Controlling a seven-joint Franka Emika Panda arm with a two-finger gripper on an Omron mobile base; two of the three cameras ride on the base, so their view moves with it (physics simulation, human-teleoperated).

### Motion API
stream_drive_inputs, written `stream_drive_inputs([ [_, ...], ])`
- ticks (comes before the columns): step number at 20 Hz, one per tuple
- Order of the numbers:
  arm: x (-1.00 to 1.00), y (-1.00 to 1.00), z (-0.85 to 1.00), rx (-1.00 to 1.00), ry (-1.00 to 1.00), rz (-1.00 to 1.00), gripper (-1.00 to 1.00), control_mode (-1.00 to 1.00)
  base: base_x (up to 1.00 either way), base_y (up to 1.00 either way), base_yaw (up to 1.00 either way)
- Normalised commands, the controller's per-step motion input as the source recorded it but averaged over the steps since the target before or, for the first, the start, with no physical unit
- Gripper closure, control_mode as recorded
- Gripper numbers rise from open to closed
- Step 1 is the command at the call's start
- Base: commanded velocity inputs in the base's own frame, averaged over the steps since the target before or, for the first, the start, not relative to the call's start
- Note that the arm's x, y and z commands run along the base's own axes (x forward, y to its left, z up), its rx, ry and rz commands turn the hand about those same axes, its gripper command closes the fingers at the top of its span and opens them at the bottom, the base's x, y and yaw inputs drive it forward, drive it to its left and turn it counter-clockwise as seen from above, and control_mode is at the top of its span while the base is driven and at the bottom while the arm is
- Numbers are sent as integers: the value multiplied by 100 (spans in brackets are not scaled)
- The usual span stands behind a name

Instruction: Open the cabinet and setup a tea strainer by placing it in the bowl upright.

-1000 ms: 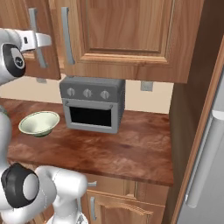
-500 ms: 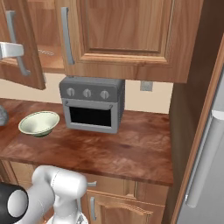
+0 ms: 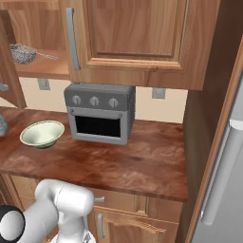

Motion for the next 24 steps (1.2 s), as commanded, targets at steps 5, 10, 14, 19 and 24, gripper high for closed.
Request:
stream_drive_inputs([
  [5,-88,52,-10,10,0,-3,100,-100,0,0,0],
  [10,-29,28,-21,2,-2,-1,100,-100,0,0,0],
  [14,-1,0,-5,2,-2,-4,-100,-100,0,0,0],
  [19,0,1,-1,1,-3,-1,-100,-100,0,0,0],
  [24,0,1,0,0,0,0,-100,-100,0,0,0],
])
